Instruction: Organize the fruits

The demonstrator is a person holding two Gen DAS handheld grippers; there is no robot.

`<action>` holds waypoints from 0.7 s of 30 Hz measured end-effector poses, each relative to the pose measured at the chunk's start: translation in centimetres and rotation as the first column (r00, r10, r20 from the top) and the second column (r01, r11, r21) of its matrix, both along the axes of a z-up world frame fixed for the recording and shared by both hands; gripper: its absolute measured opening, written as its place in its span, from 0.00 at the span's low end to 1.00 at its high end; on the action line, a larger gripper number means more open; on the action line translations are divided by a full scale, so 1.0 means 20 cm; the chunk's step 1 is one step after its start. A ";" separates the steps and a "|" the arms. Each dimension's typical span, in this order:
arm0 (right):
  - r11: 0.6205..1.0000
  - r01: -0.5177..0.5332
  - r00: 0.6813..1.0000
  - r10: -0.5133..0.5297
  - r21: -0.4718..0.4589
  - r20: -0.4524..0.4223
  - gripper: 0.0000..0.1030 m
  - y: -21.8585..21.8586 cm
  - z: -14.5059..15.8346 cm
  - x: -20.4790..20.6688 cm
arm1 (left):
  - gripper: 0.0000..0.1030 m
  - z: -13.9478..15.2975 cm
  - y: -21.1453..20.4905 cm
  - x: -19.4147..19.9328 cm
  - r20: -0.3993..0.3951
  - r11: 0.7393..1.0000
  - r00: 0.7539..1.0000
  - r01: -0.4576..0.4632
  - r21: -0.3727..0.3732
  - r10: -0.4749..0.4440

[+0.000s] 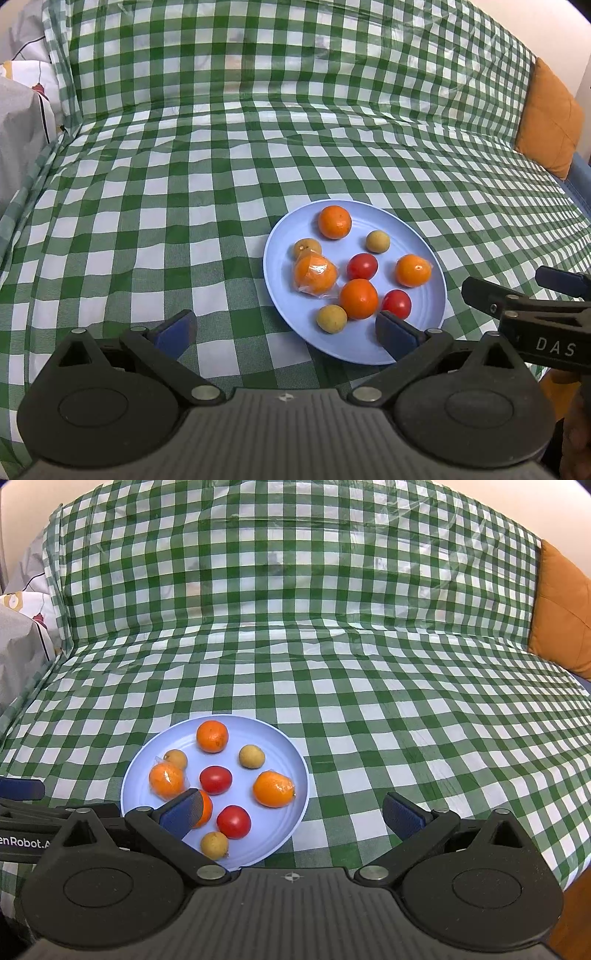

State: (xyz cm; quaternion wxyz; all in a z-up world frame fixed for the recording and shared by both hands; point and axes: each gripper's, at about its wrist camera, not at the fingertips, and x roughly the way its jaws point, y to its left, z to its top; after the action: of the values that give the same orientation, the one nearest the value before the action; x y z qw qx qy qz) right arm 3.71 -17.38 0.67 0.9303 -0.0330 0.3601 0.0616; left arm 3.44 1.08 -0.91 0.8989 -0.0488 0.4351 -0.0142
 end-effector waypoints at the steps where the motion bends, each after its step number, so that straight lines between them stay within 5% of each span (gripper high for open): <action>1: 1.000 0.001 1.000 -0.001 -0.001 -0.001 0.99 0.00 0.00 0.00 | 1.00 0.00 0.00 0.00 0.001 1.000 1.000 0.001 -0.001 -0.001; 21: 1.000 0.007 1.000 -0.007 -0.026 -0.014 0.99 -0.01 -0.02 0.02 | 1.00 0.00 -0.02 0.01 0.001 1.000 1.000 0.022 -0.016 -0.022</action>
State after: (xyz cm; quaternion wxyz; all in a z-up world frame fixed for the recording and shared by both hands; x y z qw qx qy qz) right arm 4.15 -17.61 0.31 0.9274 -0.0434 0.3677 0.0538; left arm 3.62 0.73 -0.95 0.8985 -0.0512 0.4351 -0.0276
